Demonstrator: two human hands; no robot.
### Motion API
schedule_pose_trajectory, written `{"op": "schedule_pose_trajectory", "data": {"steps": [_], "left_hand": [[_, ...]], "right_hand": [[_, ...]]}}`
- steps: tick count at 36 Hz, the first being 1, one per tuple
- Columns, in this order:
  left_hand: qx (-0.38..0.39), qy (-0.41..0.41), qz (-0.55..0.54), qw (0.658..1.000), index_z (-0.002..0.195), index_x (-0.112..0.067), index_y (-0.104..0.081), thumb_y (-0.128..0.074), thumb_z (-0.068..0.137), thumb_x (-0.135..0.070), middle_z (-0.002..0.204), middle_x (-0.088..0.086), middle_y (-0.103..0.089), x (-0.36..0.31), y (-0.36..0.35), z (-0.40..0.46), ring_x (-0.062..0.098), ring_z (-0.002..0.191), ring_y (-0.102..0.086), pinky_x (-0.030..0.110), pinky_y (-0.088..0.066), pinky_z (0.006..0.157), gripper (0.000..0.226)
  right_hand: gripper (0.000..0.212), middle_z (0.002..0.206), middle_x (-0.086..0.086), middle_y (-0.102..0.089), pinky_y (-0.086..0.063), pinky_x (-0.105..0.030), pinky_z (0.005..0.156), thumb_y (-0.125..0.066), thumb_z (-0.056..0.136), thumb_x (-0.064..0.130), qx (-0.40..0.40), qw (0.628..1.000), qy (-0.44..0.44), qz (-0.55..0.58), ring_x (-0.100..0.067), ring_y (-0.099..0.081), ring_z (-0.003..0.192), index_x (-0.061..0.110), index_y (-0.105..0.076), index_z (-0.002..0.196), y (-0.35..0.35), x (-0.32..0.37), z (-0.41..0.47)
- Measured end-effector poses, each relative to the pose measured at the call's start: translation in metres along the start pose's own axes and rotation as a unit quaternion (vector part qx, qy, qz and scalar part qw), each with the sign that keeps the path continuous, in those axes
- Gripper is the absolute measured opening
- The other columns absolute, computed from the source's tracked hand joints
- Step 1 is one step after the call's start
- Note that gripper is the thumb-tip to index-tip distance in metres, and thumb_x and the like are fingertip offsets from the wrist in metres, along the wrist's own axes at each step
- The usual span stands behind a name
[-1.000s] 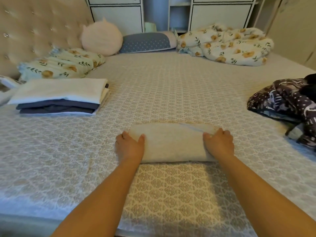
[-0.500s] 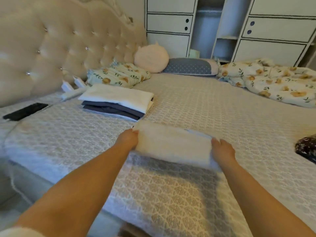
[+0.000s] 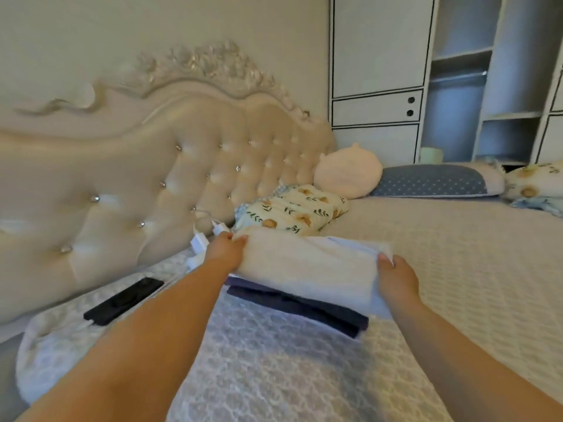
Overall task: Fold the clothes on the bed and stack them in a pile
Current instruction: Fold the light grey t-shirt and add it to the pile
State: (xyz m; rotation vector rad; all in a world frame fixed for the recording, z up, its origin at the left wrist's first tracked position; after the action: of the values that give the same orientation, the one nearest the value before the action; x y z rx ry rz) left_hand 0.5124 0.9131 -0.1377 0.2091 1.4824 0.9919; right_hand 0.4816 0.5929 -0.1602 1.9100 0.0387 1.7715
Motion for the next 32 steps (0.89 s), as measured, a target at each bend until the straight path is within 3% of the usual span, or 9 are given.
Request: {"op": "schedule_pose_trajectory", "data": {"steps": [5, 8, 11, 13, 16, 19, 22, 25, 32], "left_hand": [[-0.050, -0.014, -0.079, 0.996, 0.126, -0.010, -0.054, -0.054, 0.093, -0.042, 0.123, 0.015, -0.059, 0.003, -0.010, 0.083, 0.031, 0.104, -0.054, 0.033, -0.037, 0.080, 0.046], [-0.092, 0.007, -0.098, 0.991, 0.134, -0.013, -0.047, -0.056, 0.091, -0.046, 0.130, 0.016, -0.055, 0.009, -0.028, 0.104, 0.036, 0.117, -0.050, 0.039, -0.040, 0.092, 0.055], [-0.065, -0.044, 0.099, 0.992, 0.144, -0.026, -0.036, -0.042, 0.089, -0.062, 0.148, 0.009, -0.038, 0.012, -0.064, 0.108, 0.032, 0.135, -0.033, 0.051, -0.028, 0.110, 0.066], [-0.007, -0.120, 0.226, 0.967, 0.148, -0.036, -0.025, -0.026, 0.090, -0.068, 0.158, -0.004, -0.017, 0.012, -0.095, 0.099, 0.021, 0.145, -0.011, 0.055, -0.007, 0.115, 0.066], [0.048, -0.190, 0.258, 0.946, 0.149, -0.041, -0.019, -0.018, 0.089, -0.072, 0.159, -0.012, -0.009, 0.006, -0.118, 0.086, 0.017, 0.147, -0.004, 0.058, 0.007, 0.112, 0.067], [0.088, -0.241, 0.274, 0.927, 0.146, -0.045, -0.023, -0.017, 0.088, -0.074, 0.159, -0.010, -0.012, -0.009, -0.121, 0.081, 0.021, 0.146, -0.008, 0.061, 0.010, 0.110, 0.065], [0.146, -0.236, 0.297, 0.914, 0.145, -0.052, -0.017, -0.015, 0.084, -0.079, 0.159, -0.015, -0.005, -0.008, -0.124, 0.084, 0.024, 0.147, -0.003, 0.063, 0.006, 0.109, 0.067], [0.171, -0.209, 0.274, 0.923, 0.142, -0.058, -0.015, -0.017, 0.082, -0.081, 0.159, -0.019, -0.002, 0.012, -0.127, 0.088, 0.023, 0.147, -0.001, 0.062, 0.001, 0.110, 0.064], [0.176, -0.187, 0.323, 0.911, 0.145, -0.054, -0.001, -0.010, 0.090, -0.071, 0.159, -0.013, 0.015, 0.020, -0.126, 0.065, 0.024, 0.146, 0.012, 0.058, 0.004, 0.112, 0.058]], "right_hand": [[0.054, 0.152, -0.011, -0.032, -0.026, -0.036, 0.109, -0.035, 0.102, 0.037, -0.023, 0.997, 0.038, 0.071, -0.031, -0.031, 0.137, 0.009, -0.030, 0.148, -0.056, 0.009, 0.057], [0.052, 0.143, -0.015, -0.041, -0.036, -0.034, 0.089, -0.039, 0.101, 0.034, 0.016, 0.998, 0.033, 0.060, -0.032, -0.047, 0.114, 0.010, -0.030, 0.146, -0.079, 0.004, 0.081], [0.061, 0.124, -0.012, -0.048, -0.041, -0.032, 0.065, -0.046, 0.096, 0.032, 0.071, 0.997, -0.007, 0.026, -0.022, -0.046, 0.075, 0.017, -0.020, 0.149, -0.092, -0.002, 0.095], [0.063, 0.118, -0.010, -0.047, -0.039, -0.031, 0.055, -0.048, 0.095, 0.031, 0.059, 0.998, 0.001, -0.015, -0.020, -0.046, 0.071, 0.020, -0.020, 0.150, -0.092, -0.004, 0.102], [0.062, 0.145, -0.010, -0.026, -0.042, -0.035, 0.071, -0.046, 0.094, 0.030, 0.014, 0.987, 0.036, -0.155, -0.032, -0.046, 0.107, 0.023, -0.019, 0.149, -0.089, -0.001, 0.099], [0.057, 0.154, -0.002, -0.018, -0.031, -0.041, 0.101, -0.041, 0.095, 0.036, -0.058, 0.900, 0.233, -0.364, -0.031, -0.025, 0.133, 0.028, -0.023, 0.148, -0.095, 0.017, 0.091], [0.050, 0.152, 0.000, -0.026, -0.023, -0.044, 0.108, -0.027, 0.097, 0.048, 0.032, 0.859, 0.283, -0.425, -0.027, -0.024, 0.137, 0.030, -0.033, 0.144, -0.114, 0.022, 0.091], [0.054, 0.156, -0.001, -0.017, -0.023, -0.046, 0.111, -0.018, 0.098, 0.052, 0.134, 0.857, 0.228, -0.443, -0.027, -0.014, 0.142, 0.029, -0.028, 0.145, -0.132, -0.003, 0.094], [0.062, 0.160, -0.002, -0.001, -0.012, -0.042, 0.118, -0.025, 0.099, 0.054, 0.138, 0.892, 0.232, -0.363, -0.025, -0.002, 0.147, 0.025, -0.013, 0.152, -0.117, -0.025, 0.080]]}}
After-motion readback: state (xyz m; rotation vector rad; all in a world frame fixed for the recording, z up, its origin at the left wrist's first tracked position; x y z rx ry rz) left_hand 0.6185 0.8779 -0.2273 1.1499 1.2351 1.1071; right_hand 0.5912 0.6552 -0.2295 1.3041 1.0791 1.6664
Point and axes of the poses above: each hand's wrist, its own z-axis towards the middle knuckle, its own y-axis out of the back of the hand, x = y × z, the point moved 2 cm from there along z, towards the middle knuckle
